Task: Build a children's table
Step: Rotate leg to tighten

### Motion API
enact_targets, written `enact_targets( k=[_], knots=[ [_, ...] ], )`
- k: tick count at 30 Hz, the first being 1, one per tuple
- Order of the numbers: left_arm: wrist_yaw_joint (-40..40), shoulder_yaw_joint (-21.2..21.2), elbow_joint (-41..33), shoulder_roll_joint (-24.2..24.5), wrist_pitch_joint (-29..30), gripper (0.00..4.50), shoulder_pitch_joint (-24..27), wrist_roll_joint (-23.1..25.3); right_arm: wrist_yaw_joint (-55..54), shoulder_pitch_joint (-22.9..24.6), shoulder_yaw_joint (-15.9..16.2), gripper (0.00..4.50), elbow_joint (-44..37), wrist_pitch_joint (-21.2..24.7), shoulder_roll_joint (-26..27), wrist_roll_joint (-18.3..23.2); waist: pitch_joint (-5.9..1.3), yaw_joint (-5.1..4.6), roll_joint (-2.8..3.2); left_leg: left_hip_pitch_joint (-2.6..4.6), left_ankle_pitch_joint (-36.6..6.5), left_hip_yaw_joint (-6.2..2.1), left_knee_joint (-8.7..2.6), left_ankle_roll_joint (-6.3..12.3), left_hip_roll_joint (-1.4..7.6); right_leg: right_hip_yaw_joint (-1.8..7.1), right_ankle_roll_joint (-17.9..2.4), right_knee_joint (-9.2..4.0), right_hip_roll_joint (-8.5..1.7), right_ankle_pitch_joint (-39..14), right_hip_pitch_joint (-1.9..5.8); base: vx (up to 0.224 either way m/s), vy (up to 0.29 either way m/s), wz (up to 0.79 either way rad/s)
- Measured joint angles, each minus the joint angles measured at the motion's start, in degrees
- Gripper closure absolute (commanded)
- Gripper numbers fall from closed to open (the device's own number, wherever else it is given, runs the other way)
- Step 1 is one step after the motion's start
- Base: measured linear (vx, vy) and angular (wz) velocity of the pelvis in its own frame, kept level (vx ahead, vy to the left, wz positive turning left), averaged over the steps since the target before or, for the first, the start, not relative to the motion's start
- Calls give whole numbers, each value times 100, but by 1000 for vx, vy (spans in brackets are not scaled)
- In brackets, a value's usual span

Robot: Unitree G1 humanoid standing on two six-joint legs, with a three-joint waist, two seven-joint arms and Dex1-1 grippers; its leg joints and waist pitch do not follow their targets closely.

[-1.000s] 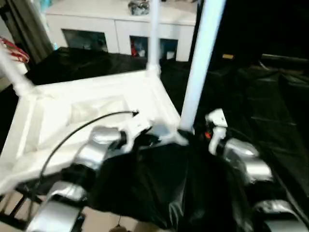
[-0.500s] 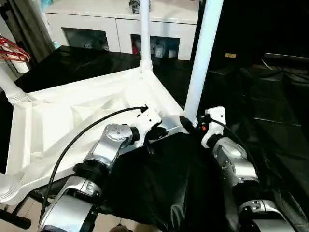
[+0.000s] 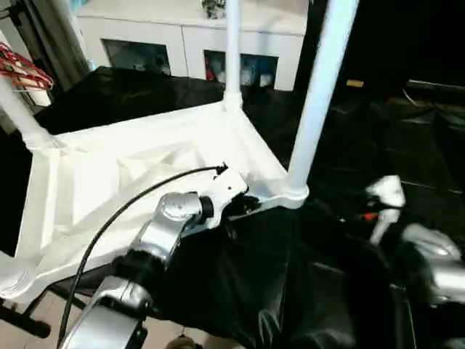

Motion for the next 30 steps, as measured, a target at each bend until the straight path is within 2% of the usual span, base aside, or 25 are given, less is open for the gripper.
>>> enact_targets(
  k=[2, 4, 6, 8, 11, 15, 18, 22, 24, 27, 30],
  knots=[
    [-128, 51, -218, 16, 127, 395, 107, -193, 244, 77, 180, 88, -279, 219, 6, 110, 16, 1, -25, -4, 1, -1, 4, 0, 2, -2, 0, 2, 1, 0, -3, 0, 0, 0],
    [-198, 84, -487, 24, 206, 397, 124, -310, 379, 101, 353, 88, -396, 318, 28, 142, 35, -1, -66, -4, 1, -1, 8, 0, 4, -2, -1, 4, 0, 1, -2, 0, 0, 0],
    [-336, 105, -975, 135, 564, 393, 179, -461, 489, 94, 550, 88, -568, 440, 50, 144, 46, -14, -108, -4, -3, -1, 9, -7, 4, 0, -1, 4, 0, 1, -2, 0, 0, 0],
    [-568, 224, -1713, 506, 1115, 365, 378, -696, 596, 49, 726, 88, -617, 528, 183, 151, 51, -85, -174, 1, -5, -3, -1, -12, 9, -1, 0, 8, 8, 0, -3, 0, 0, 0],
    [-1043, 376, -2628, 1208, 1800, 351, 801, -1017, 605, -61, 865, 88, -560, 611, 374, 145, 60, -178, -220, 6, -15, -4, -8, -29, 8, 0, 0, 7, 10, -2, -6, 0, 0, 0],
    [-1441, 369, -3217, 1711, 2388, 312, 1225, -1216, 468, -341, 1017, 88, -505, 698, 694, 130, 91, -163, -295, 5, -15, -1, -4, -32, 6, 3, -1, 8, 7, -2, -6, 0, 0, 0],
    [-1547, 363, -3611, 2104, 2834, 298, 1530, -1289, 4, -742, 1148, 88, -150, 679, 1148, -16, 83, -182, -350, 9, -12, -1, -4, -39, 7, 4, -4, 13, 8, 0, -5, 0, 0, 0],
    [-1542, 400, -4046, 2565, 3375, 264, 1838, -1310, -849, -1345, 1148, 88, 798, 547, 1885, -294, 72, -208, -375, 19, -9, -1, -8, -48, 6, 6, -6, 19, 8, 2, -2, 0, 0, 0],
    [-1543, 379, -4125, 2612, 3539, 247, 1867, -1310, -1065, -1455, 1185, 88, 983, 462, 2160, -318, 71, -173, -376, 18, -8, -2, -13, -51, 6, 6, -5, 19, 8, 1, 0, 0, 0, 0],
    [-1557, 276, -4230, 2758, 3676, 220, 1920, -1302, -1527, -1757, 1171, 88, 1416, 295, 2517, -357, 70, -178, -378, 19, -3, -2, -12, -59, 5, 7, -6, 22, 9, 1, 1, 0, 0, 0],
    [-1542, 171, -4326, 2800, 3771, 185, 1943, -1293, -2404, -2212, 862, 88, 2022, -7, 2927, -352, 69, -194, -380, 25, 4, -2, -12, -70, 5, 8, -7, 35, 9, 2, 0, 0, 0, 0]
  ],
)
